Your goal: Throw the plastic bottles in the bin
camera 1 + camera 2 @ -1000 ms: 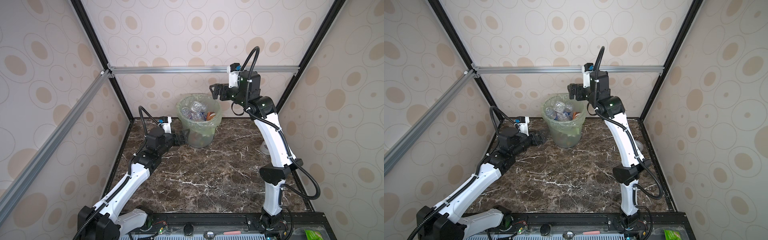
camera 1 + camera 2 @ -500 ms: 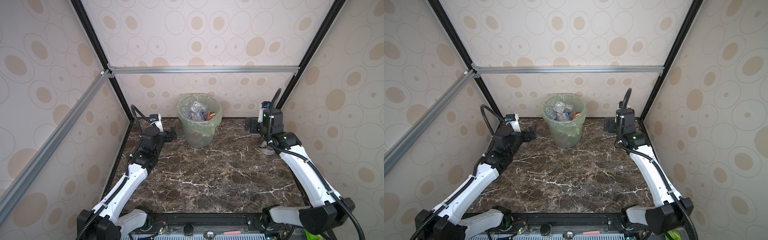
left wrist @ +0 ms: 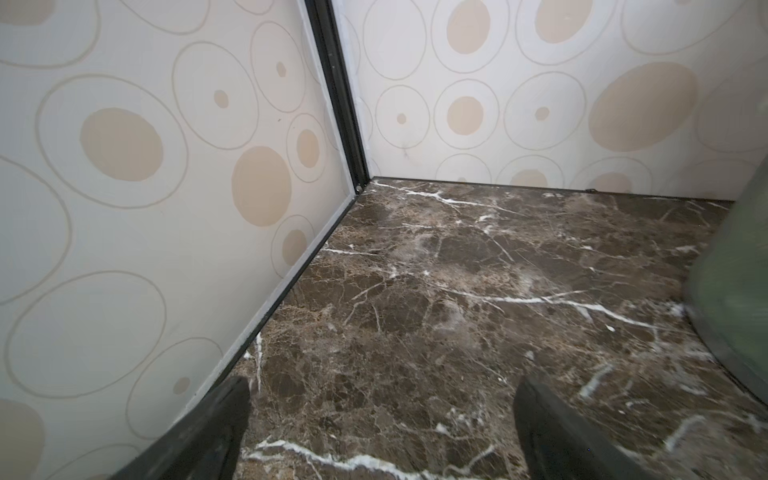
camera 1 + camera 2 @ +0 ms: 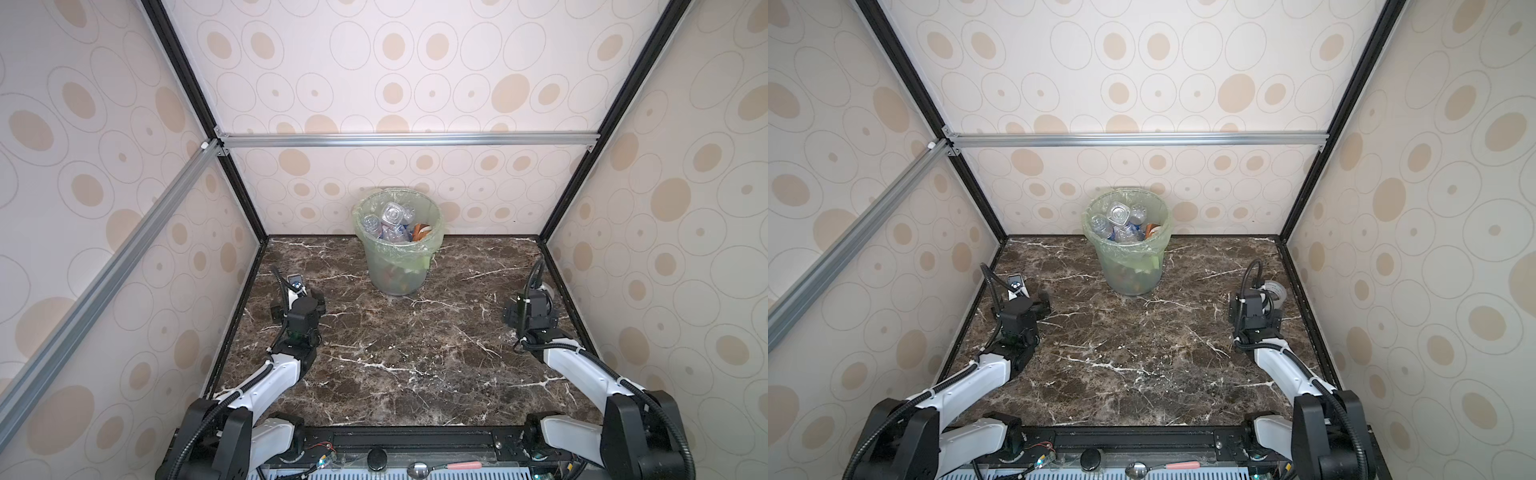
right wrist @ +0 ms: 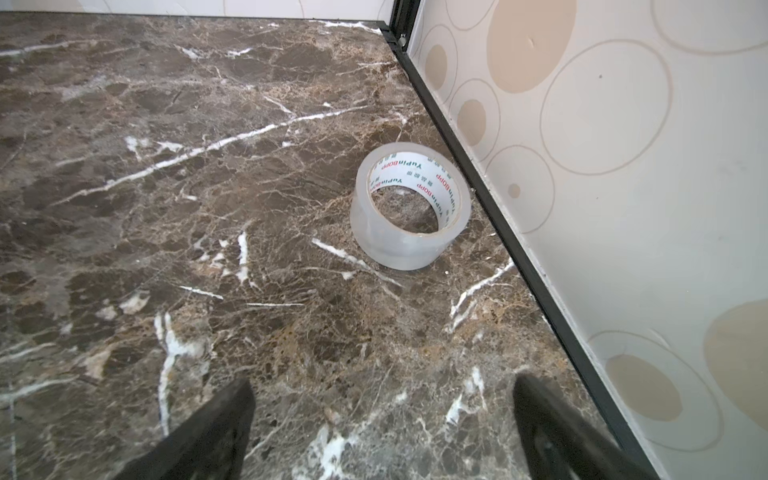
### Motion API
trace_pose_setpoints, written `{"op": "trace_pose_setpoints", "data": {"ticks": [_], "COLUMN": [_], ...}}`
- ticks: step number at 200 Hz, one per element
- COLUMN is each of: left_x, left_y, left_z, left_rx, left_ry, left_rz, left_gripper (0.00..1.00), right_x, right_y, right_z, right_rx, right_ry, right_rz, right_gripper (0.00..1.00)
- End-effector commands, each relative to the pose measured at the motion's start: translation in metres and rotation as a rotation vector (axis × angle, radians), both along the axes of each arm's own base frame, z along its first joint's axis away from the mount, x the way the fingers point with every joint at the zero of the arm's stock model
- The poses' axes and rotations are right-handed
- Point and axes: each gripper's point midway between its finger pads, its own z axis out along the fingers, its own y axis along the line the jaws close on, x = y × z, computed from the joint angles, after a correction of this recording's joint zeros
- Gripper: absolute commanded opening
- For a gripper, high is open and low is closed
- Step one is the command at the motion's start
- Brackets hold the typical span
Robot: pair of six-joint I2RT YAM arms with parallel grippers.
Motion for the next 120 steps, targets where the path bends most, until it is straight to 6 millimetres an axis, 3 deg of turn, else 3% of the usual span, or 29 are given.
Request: {"op": "trace_pose_setpoints", "data": {"ticks": [1,72,104,120], "left_x": [0.005,0.020,0.024,0.026], "left_y": [0.012,0.024,0.023,0.015], "left_z": [0.013,-0.016,-0.045,-0.043], "left_rx": [-0.007,-0.095,-0.131,-0.122], "left_ry": [-0.100,-0.129,-0.084,-0.093], "left_rz": [0.041,-0.054,-0.088,-0.145], "left_gripper": [0.99,0.99,0.99,0.99], "right_x": [0.018,0.018,0.020,0.022], "right_y": [-0.002,0.001,0.005,0.010], "right_z": [0.018,0.000,0.003,0.003], "right_rx": [-0.029,0.007,0.007,0.018], "right_ry": [-0.152,-0.216,-0.251,-0.256], "right_rz": [0.004,-0.002,0.027,0.058], "right_gripper": [1.00,1.00,1.00,1.00]}}
